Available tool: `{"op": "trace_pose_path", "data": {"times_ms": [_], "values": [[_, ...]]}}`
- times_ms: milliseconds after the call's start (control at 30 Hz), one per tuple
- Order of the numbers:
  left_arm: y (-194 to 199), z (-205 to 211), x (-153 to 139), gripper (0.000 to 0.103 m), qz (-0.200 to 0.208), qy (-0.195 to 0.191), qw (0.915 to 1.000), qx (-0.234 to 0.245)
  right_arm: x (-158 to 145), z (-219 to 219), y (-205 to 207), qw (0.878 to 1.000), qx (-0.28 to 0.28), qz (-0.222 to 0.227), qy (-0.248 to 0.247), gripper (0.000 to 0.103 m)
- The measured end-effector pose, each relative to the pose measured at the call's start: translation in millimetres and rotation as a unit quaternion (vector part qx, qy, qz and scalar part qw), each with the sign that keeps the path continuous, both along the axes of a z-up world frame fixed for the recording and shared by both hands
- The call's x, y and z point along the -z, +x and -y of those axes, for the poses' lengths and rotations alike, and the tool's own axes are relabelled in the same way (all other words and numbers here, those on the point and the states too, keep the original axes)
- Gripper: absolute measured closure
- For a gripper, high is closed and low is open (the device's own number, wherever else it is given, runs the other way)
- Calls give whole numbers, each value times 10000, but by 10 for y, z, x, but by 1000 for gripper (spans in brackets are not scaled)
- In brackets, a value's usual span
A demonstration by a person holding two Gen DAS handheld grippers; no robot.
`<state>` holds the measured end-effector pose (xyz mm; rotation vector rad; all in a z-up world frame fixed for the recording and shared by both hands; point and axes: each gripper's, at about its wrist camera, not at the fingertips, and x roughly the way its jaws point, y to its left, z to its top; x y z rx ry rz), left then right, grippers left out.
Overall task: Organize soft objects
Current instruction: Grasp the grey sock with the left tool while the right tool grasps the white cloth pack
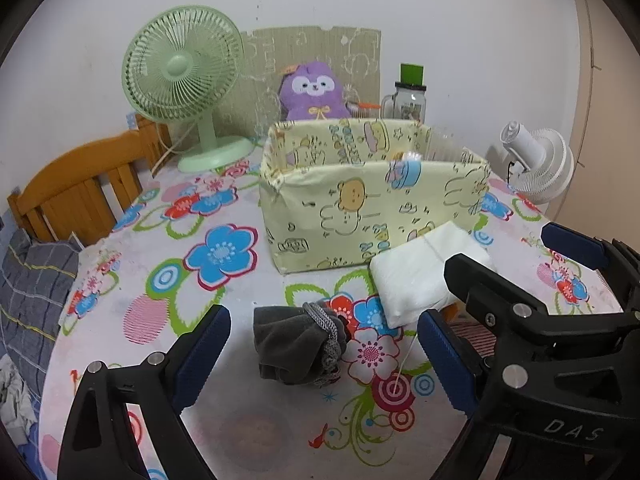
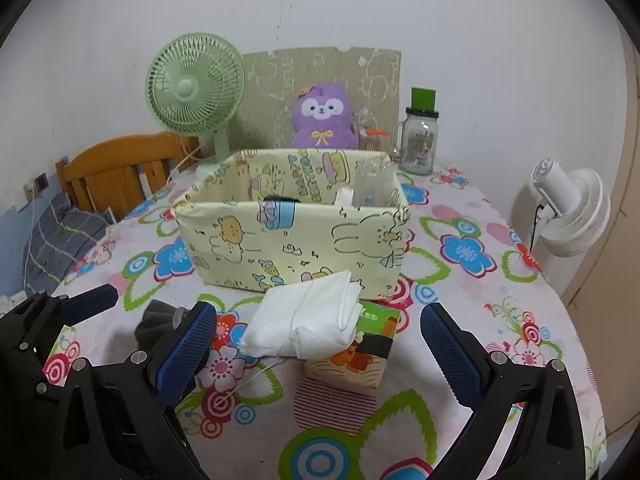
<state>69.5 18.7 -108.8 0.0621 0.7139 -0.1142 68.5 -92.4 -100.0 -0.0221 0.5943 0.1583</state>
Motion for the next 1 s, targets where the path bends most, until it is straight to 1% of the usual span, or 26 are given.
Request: {"op": "trace_pose_path", "data": {"times_ms": [267, 367, 400, 433, 533, 667, 733, 767, 800, 833, 900, 933, 1000], "values": [[163, -69, 199, 9, -276, -14, 9996, -54, 187, -25, 202, 9997, -16, -234, -120, 0], [238, -92, 272, 13, -402, 33, 9991, -110, 251, -54, 286, 9994, -46, -333, -123, 0], [261, -105, 287, 18, -452, 41, 9989, -141, 272, -71, 315, 9992, -65, -360, -133, 0], [283, -120, 305, 25, -506, 26, 9986, -176, 290, -88, 339, 9991, -81, -381, -147, 0], [346, -165, 355, 37, -693, -128, 9974, -179, 323, -128, 395, 9988, -118, -425, -190, 0], [353, -135, 364, 41, -732, -59, 9972, -167, 345, -178, 451, 9982, -210, -507, -225, 1], [343, -109, 368, 43, -724, -3, 9973, -117, 353, -203, 471, 9980, -244, -528, -259, 7], [337, -99, 370, 44, -725, 17, 9973, -107, 360, -221, 480, 9977, -263, -548, -296, 14], [336, -91, 371, 45, -719, 40, 9973, -104, 367, -237, 485, 9974, -282, -566, -336, 16], [332, -82, 372, 45, -711, 59, 9974, -113, 377, -262, 490, 9970, -273, -588, -414, 21], [329, -68, 371, 46, -710, 59, 9974, -84, 393, -287, 503, 9965, -241, -631, -495, 38], [333, -65, 370, 46, -720, 44, 9974, -62, 401, -294, 509, 9963, -243, -654, -504, 42], [340, -51, 363, 46, -721, 25, 9974, -30, 413, -295, 517, 9960, -218, -689, -524, 60]]}}
